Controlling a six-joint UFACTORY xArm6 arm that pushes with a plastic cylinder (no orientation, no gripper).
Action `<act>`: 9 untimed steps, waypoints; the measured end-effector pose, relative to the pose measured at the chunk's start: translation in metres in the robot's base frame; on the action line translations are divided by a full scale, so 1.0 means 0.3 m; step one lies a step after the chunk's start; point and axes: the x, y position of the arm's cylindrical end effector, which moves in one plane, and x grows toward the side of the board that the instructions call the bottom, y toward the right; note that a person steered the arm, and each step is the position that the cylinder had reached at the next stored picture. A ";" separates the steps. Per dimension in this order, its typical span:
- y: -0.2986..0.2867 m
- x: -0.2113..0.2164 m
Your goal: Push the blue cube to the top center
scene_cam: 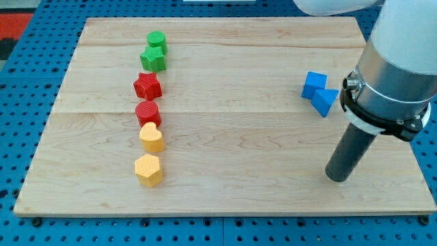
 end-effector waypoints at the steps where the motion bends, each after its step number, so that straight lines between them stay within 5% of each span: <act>1: 0.015 -0.180; 4: -0.080 -0.622; 5: -0.105 -0.564; 6: 0.115 -0.587; 7: 0.161 -0.730; 9: -0.061 -0.870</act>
